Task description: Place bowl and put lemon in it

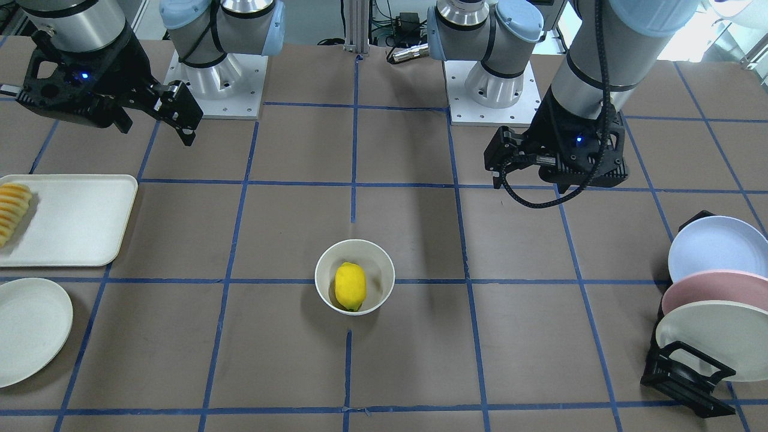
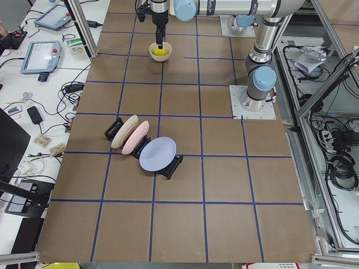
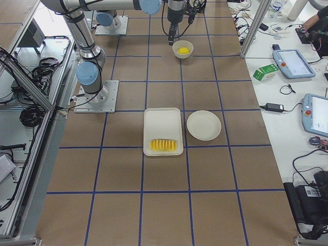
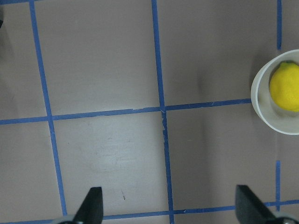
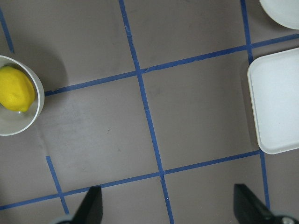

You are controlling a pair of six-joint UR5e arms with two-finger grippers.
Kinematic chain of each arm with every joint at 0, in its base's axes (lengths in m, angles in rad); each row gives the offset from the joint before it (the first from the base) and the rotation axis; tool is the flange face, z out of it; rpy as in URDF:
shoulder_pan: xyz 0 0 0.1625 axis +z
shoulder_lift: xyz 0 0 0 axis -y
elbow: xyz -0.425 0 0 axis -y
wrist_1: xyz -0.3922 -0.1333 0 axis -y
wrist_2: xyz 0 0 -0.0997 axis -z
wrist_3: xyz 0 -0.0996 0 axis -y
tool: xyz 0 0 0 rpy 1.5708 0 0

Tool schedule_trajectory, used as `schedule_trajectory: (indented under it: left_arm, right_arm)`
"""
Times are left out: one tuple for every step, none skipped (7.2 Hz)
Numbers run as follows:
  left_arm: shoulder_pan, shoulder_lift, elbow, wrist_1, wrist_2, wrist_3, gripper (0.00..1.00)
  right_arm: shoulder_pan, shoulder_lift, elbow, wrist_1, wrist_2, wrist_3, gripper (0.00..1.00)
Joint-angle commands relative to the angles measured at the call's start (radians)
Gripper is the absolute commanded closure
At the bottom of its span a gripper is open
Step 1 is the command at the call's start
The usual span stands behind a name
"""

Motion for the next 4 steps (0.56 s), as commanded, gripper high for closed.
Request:
schedule_trajectory:
  left_arm:
    - [-0.003,0.005,-0.003,-0.001,0.0,-0.001,0.0]
    - [-0.003,0.005,-0.003,-0.001,0.0,0.001,0.0]
    - [-0.003,0.005,-0.003,-0.001,0.0,0.001,0.0]
    - [-0.003,0.005,-0.003,-0.001,0.0,0.001,0.0]
  right_arm:
    - [0.001,0.001,0.001,-0.005,0.01,-0.006,0.0]
    - [0.001,0.0,0.001,-0.005,0.008,-0.006,0.0]
    - [0.001,0.0,0.001,-0.005,0.002,-0.008,0.0]
    - [0.001,0.0,0.001,-0.002,-0.002,-0.009,0.0]
